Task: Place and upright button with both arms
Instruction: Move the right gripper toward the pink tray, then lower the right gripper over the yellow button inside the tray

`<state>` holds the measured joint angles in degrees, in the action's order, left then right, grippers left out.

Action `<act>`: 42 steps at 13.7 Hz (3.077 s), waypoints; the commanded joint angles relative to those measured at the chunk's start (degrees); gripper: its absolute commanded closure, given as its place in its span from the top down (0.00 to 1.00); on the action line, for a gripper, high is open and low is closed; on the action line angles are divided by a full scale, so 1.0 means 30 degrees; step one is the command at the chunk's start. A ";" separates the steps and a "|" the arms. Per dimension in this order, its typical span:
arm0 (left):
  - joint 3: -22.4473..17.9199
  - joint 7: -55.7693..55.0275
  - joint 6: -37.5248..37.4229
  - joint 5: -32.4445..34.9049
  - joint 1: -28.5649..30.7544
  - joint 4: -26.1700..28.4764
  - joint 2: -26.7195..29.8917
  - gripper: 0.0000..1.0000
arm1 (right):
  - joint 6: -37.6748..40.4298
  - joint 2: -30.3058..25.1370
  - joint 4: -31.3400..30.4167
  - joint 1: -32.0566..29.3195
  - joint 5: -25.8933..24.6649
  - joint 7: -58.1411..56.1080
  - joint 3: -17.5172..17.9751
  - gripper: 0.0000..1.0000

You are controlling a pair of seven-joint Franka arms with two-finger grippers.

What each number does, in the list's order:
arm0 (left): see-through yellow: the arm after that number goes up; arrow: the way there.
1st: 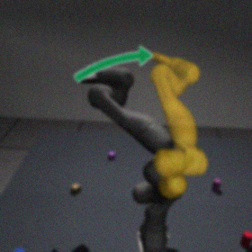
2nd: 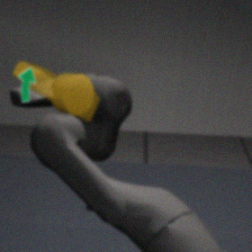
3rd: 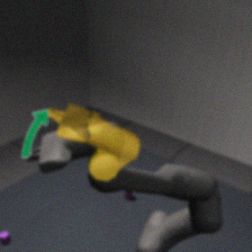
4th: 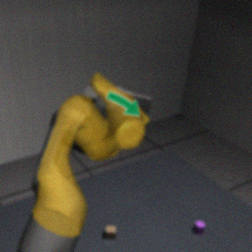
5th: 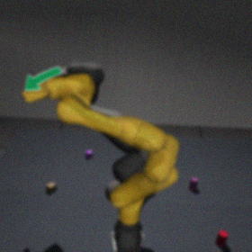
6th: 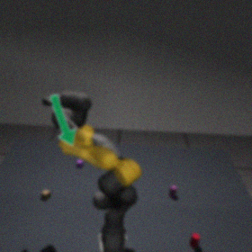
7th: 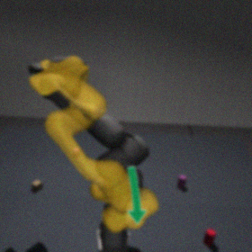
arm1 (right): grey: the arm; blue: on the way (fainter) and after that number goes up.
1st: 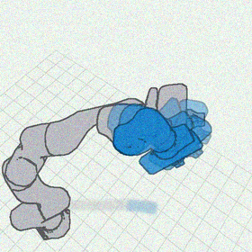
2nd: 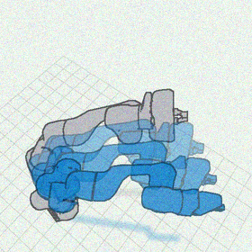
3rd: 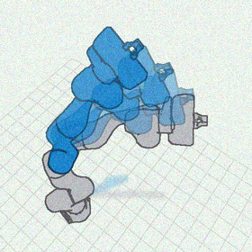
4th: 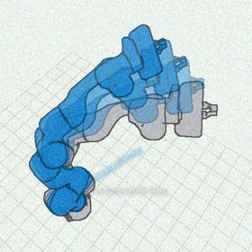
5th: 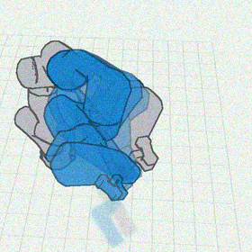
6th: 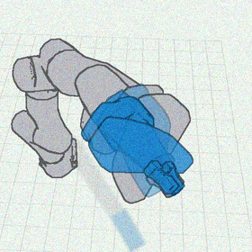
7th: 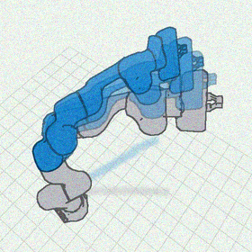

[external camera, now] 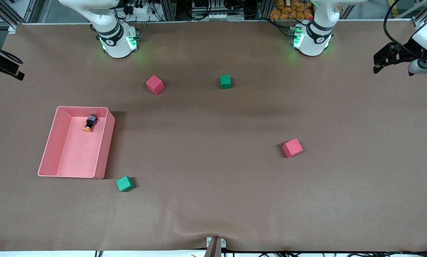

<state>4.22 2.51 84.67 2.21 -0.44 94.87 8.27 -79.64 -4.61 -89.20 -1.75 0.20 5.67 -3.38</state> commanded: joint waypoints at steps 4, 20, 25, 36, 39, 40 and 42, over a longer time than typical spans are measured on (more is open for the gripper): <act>0.0059 0.1271 -0.1211 0.0082 0.0175 -0.0686 -0.0441 1.00 | 0.0356 -0.0397 -0.0031 -0.0031 -0.0037 0.0631 0.0627 1.00; -0.0264 0.1242 -0.0567 -0.0035 0.0497 -0.0920 -0.1291 1.00 | -1.6537 0.4604 -1.2746 -0.2663 -0.0007 -0.5832 0.0539 1.00; -0.0263 0.1242 -0.0070 -0.0064 0.0497 -0.0950 -0.1408 1.00 | -1.9684 0.7425 -1.2687 -0.3082 -0.0007 -0.8656 0.0656 1.00; -0.0234 0.1242 0.0107 -0.0064 0.0937 -0.0774 -0.1233 1.00 | -1.8221 0.7250 -1.2892 -0.2255 -0.0007 -0.7086 0.0598 1.00; -0.0235 0.1242 0.0107 -0.0035 0.1053 -0.0570 -0.1057 1.00 | -1.7195 0.7308 -1.2921 -0.2142 -0.0007 -0.1875 0.0627 1.00; -0.0234 0.1242 0.0107 -0.0035 0.1054 -0.0569 -0.1057 1.00 | -1.7193 0.7366 -1.3096 -0.1996 -0.0007 -0.1193 0.0627 1.00; -0.0263 0.1242 0.0078 -0.0035 0.1054 -0.0540 -0.1057 1.00 | -1.7369 0.7425 -1.3769 -0.1878 -0.0007 0.0011 0.0656 1.00</act>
<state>3.21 5.01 85.14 2.21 2.06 92.95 4.25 -131.36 18.28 -128.20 -7.70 0.28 1.56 -1.72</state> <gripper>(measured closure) 0.000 0.000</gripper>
